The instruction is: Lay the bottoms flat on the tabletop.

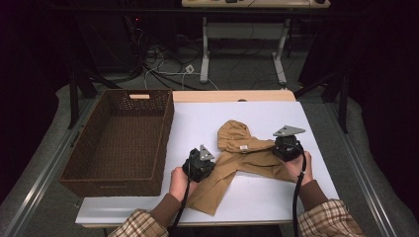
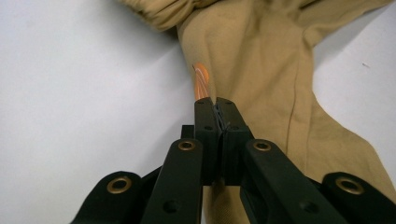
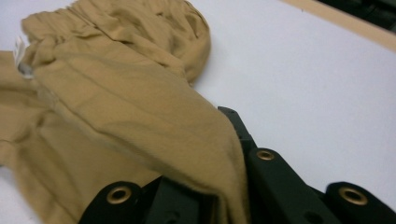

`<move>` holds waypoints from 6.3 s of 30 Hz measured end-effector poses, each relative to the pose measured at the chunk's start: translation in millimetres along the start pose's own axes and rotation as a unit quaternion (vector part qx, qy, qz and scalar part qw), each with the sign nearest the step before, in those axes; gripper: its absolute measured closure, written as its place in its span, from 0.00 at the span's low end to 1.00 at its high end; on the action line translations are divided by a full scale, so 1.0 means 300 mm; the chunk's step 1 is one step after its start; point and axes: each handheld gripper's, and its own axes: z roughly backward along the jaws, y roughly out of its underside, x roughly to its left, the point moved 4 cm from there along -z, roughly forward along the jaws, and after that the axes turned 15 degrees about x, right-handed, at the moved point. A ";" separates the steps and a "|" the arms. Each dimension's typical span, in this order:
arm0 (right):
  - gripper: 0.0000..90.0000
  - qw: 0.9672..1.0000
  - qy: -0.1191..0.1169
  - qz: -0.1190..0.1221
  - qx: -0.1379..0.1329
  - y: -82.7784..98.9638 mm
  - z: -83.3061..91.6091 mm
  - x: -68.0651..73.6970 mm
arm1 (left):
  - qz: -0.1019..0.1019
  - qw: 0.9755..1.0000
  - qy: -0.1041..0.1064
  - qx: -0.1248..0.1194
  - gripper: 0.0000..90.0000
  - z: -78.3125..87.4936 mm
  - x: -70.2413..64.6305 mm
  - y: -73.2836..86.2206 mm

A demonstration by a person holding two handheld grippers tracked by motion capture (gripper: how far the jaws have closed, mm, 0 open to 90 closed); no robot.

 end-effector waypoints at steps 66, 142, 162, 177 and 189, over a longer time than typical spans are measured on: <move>0.93 0.984 -0.021 0.176 0.025 -0.040 0.005 0.239 | 0.020 0.999 0.037 -0.006 0.97 -0.099 0.026 -0.076; 0.82 0.991 -0.029 -0.062 0.116 0.063 -0.126 -0.076 | 0.040 0.999 0.014 -0.010 0.98 -0.088 0.076 -0.065; 0.95 0.995 0.014 -0.036 0.090 0.065 -0.042 -0.088 | 0.001 0.999 0.016 -0.049 0.98 0.047 0.002 -0.053; 0.93 0.991 0.044 -0.026 0.124 0.083 -0.091 -0.096 | 0.040 0.999 0.009 -0.017 0.70 -0.040 0.073 -0.071; 0.64 0.991 0.004 -0.070 0.117 0.085 -0.112 -0.109 | 0.029 0.999 0.044 0.004 0.55 -0.103 0.023 -0.090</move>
